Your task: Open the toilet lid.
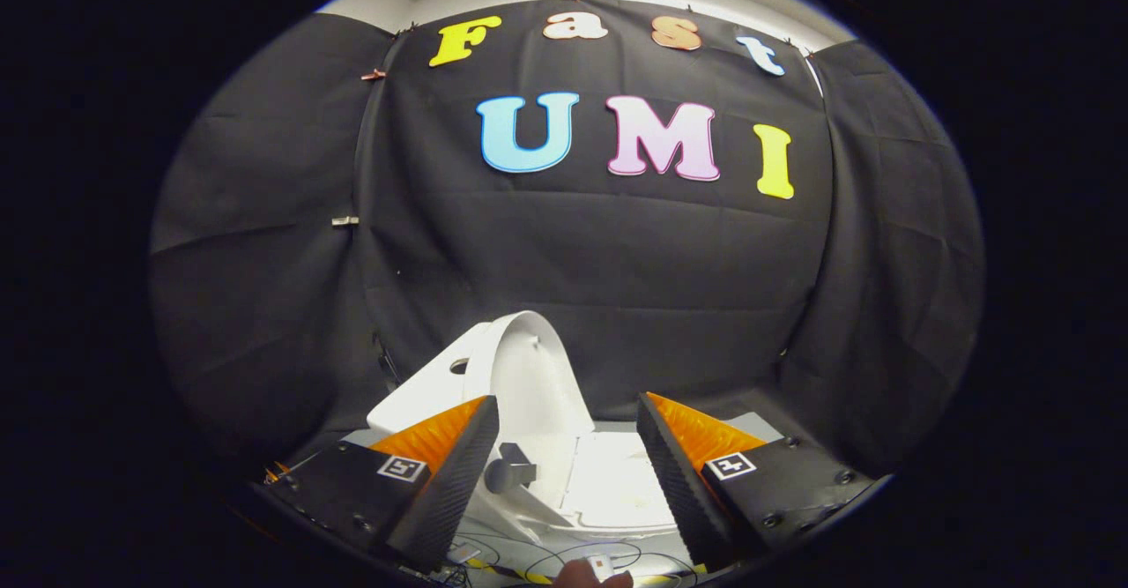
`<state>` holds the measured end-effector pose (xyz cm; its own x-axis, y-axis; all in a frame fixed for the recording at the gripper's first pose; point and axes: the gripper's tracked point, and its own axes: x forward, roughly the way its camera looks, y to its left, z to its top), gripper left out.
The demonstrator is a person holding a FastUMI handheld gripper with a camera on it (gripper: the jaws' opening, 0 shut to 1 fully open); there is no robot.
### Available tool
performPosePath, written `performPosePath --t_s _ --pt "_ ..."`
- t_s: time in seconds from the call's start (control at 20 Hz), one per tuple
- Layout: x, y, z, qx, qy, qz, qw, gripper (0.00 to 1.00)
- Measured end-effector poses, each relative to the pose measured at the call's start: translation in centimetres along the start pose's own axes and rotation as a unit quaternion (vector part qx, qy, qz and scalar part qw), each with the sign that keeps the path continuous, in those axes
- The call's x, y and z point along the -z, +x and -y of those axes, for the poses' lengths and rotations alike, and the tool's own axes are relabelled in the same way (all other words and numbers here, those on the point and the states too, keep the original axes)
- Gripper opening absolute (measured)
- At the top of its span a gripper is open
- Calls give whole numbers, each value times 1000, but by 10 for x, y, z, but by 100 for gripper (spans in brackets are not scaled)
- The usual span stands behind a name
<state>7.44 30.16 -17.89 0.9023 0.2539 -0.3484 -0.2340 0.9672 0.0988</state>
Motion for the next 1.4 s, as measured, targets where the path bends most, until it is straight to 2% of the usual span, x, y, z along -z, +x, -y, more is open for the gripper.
performPosePath --t_s 0.55,1.1,1.4 --pt "-62 -64 89 21 38 59 997 99" --pt "-108 -134 210 81 40 135 987 99" --pt "-119 -148 232 101 45 150 982 98"
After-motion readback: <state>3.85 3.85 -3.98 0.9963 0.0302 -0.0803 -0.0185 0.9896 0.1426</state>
